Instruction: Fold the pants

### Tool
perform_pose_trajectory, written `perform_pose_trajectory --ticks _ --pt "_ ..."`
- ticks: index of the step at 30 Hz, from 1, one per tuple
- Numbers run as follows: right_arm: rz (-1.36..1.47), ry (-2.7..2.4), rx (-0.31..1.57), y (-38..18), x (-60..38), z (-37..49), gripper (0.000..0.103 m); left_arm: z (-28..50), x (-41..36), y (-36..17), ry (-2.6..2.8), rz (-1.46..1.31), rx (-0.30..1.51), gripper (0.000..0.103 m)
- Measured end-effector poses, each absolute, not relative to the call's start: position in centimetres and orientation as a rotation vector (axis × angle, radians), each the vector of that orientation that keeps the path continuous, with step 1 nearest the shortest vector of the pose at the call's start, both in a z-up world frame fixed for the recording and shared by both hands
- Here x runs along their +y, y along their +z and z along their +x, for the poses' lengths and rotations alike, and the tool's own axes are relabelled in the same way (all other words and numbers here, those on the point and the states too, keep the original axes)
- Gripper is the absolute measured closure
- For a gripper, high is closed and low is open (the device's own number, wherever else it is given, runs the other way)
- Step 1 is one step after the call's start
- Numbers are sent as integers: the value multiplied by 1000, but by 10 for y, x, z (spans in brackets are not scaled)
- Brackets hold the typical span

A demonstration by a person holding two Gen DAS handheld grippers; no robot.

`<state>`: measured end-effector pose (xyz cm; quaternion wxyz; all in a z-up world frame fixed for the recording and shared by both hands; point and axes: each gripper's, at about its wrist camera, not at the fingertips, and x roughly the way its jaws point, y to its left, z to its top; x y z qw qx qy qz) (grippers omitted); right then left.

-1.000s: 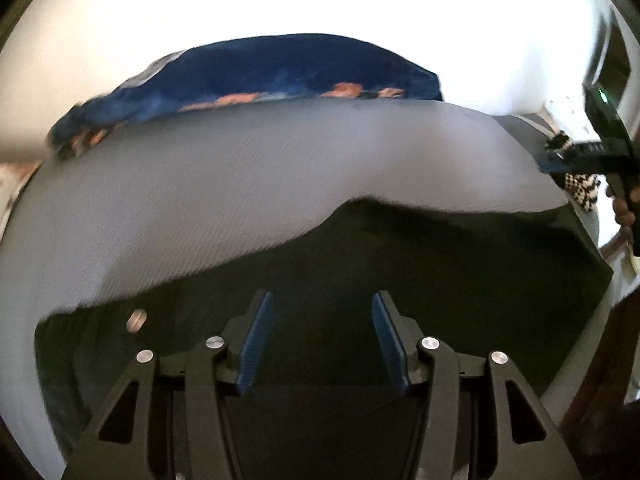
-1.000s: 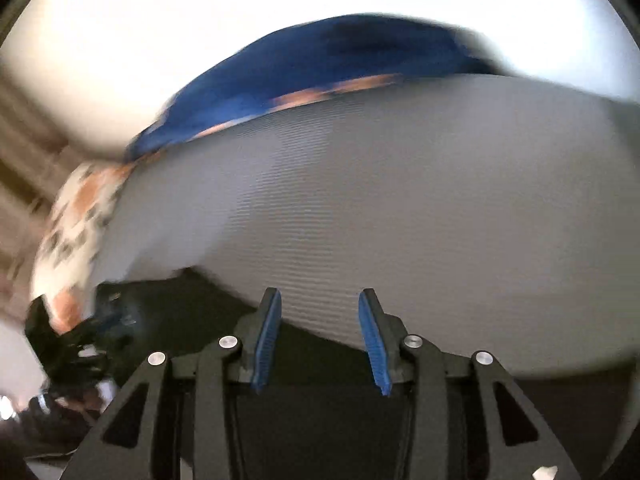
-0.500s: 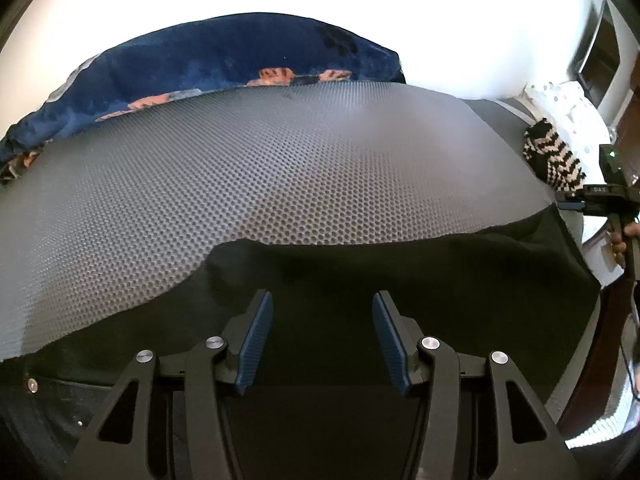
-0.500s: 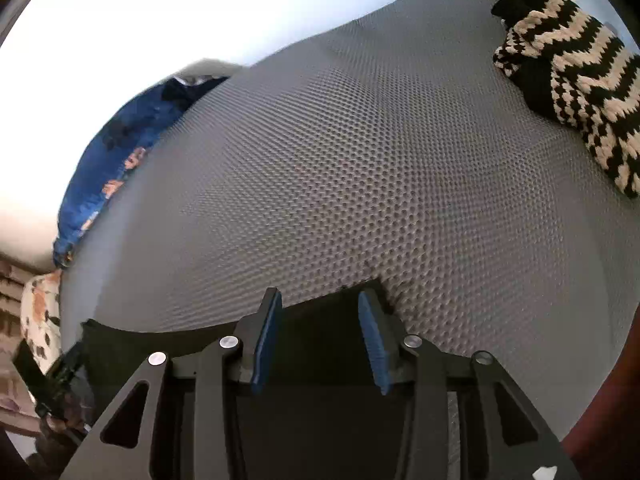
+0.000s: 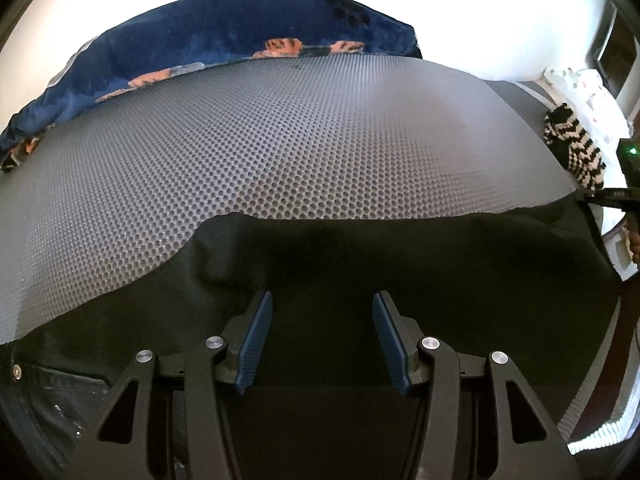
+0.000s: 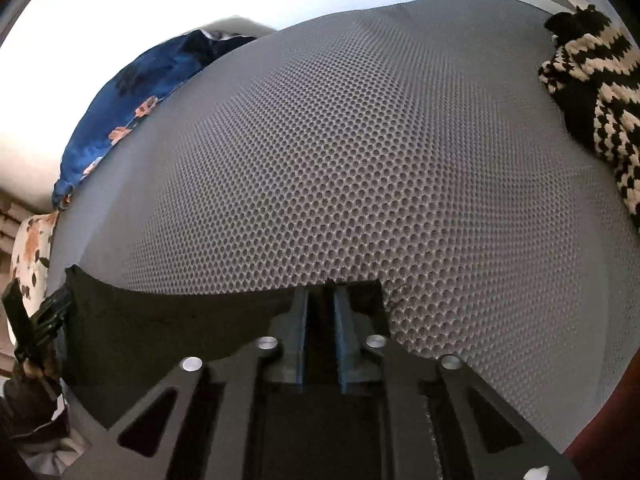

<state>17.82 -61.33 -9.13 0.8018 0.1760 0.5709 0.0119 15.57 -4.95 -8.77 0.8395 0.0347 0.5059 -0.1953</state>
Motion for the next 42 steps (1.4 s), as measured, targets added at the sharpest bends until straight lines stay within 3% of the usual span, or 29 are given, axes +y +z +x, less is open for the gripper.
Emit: perform_pose_trajectory --ticks 1,8,20,23,25,26,32,42 --pt "371 20 1210 -89 -611 176 98 156 -50 -88 -413 77 1068 49" --pt "273 -230 1040 -56 -589 150 100 156 -50 -90 -408 84 1057 49" --pt "300 -393 1078 -89 -591 160 101 155 -34 -95 -395 54 989 49" --pt "301 -425 1079 -87 -592 161 92 155 -34 -94 -400 63 990 49" --pt "331 -441 1096 -85 -595 160 69 155 -34 -93 -401 61 996 48" --pt "327 -457 1075 -79 -594 156 66 155 -34 -91 -400 63 1000 48" --pt "418 -412 1015 -50 -578 119 66 136 -25 -81 -384 70 998 41" --pt "686 -432 1042 -56 -555 0 66 87 18 -74 -329 28 1010 38"
